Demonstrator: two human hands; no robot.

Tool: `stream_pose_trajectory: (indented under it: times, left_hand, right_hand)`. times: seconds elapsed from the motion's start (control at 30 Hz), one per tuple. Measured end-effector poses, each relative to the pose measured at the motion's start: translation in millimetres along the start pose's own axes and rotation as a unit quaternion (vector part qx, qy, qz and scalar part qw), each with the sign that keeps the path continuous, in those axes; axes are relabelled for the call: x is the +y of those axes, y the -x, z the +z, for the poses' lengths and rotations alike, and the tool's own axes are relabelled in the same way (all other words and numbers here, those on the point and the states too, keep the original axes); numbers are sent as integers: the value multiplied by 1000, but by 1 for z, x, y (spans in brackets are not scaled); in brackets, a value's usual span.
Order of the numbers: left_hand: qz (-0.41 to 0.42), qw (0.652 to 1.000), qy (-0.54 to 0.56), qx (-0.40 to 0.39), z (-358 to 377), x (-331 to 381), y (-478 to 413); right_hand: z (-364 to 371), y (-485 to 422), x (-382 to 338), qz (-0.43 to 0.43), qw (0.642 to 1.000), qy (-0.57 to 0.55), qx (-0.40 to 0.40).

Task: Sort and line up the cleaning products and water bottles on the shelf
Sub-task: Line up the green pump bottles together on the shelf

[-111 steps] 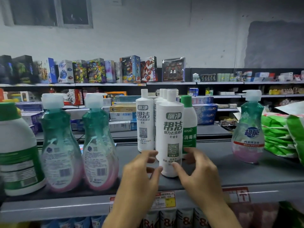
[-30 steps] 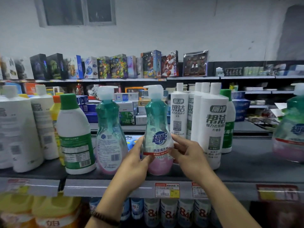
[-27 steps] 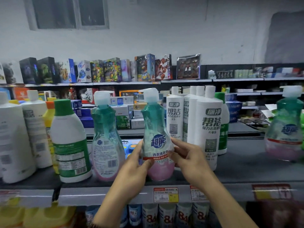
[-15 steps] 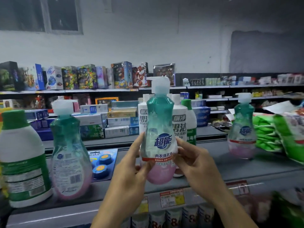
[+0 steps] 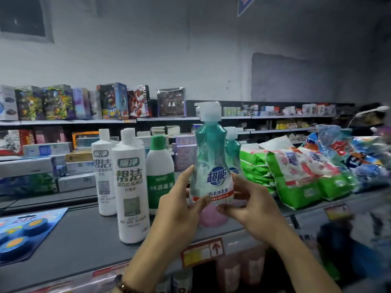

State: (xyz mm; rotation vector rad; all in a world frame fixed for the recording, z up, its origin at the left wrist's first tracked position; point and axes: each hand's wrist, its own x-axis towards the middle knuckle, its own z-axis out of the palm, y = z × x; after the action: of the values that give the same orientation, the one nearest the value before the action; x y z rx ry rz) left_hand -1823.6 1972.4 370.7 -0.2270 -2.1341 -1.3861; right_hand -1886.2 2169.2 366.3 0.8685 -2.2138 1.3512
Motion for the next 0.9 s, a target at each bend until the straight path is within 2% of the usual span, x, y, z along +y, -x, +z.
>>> stream_pose_trajectory:
  times: [0.17, 0.27, 0.57, 0.67, 0.9]
  left_hand:
    - [1, 998, 44, -45, 62, -8, -36]
    - [14, 999, 31, -37, 92, -13, -50]
    - [-30, 998, 49, -7, 152, -36, -61]
    - [-30, 999, 20, 7, 160, -37, -57]
    - [-55, 994, -93, -30, 158, -30, -65]
  right_hand:
    - [-37, -10, 49, 34, 999, 18, 15]
    - [-50, -18, 72, 35, 999, 22, 18]
    - [-68, -18, 118, 66, 996, 45, 24]
    - [-64, -13, 123, 80, 994, 69, 40]
    - [-66, -13, 123, 95, 991, 80, 39]
